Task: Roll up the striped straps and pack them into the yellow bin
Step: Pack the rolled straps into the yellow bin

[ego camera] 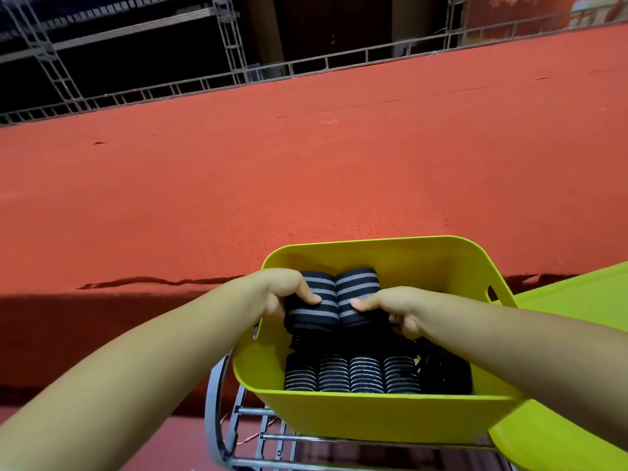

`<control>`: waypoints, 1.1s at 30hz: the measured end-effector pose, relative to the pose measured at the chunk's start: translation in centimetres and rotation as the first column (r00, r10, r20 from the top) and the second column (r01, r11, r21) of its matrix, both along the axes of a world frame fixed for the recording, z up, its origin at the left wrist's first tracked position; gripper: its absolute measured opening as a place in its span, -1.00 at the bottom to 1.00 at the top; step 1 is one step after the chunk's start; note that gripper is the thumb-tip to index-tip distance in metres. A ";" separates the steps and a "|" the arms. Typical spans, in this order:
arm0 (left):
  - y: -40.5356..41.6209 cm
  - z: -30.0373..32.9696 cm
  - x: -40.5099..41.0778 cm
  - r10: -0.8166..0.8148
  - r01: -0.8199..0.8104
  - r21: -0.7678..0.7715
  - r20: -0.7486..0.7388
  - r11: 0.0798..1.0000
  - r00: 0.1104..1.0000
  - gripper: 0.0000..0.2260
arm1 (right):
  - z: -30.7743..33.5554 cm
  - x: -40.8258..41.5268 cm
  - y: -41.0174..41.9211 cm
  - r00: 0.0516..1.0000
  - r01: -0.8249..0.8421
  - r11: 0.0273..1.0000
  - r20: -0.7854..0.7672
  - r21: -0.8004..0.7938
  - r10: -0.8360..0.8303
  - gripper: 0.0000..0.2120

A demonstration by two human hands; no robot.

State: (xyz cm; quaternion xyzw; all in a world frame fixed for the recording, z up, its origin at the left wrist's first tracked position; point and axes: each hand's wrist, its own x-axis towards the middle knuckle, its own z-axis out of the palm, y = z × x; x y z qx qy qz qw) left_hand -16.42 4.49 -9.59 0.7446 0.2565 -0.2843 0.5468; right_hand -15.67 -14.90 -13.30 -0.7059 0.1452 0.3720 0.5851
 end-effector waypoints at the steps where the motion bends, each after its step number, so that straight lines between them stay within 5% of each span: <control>1: -0.1 -0.2 0.2 -0.002 0.002 0.015 -0.008 1.000 1.000 -0.79 | -0.2 0.2 0.0 1.000 -0.004 1.000 -0.014 -0.012 0.004 -0.57; 10: -3.4 -2.7 1.2 -0.016 0.027 0.081 -0.134 0.996 0.991 -0.75 | -1.0 0.6 -1.1 0.996 0.064 0.991 -0.059 -0.113 -0.071 -0.51; 21: -2.7 -2.7 1.5 -0.058 0.080 0.177 -0.122 0.981 0.991 -0.53 | -1.4 0.6 0.0 0.999 -0.029 0.979 0.027 -0.200 0.035 -0.36; 25: -2.7 -2.6 1.7 -0.251 0.256 0.508 -0.081 0.822 0.965 -0.43 | -0.4 0.3 -0.1 0.993 -0.035 0.967 0.097 -0.254 0.062 -0.40; 30: -3.3 -1.2 0.9 -0.547 0.364 0.843 -0.101 0.397 0.831 -0.70 | 3.0 -1.1 -1.4 0.965 -0.074 0.942 0.213 -0.326 0.149 -0.59; 32: -4.3 -0.1 0.4 -0.581 0.286 0.872 -0.002 0.398 0.814 -0.73 | 4.9 -1.9 -2.2 0.939 -0.099 0.938 0.281 -0.333 0.199 -0.76; 33: -5.0 0.6 0.2 -0.570 0.230 0.853 0.094 0.469 0.816 -0.72 | 5.7 -2.3 -3.0 0.917 -0.106 0.928 0.327 -0.356 0.230 -0.72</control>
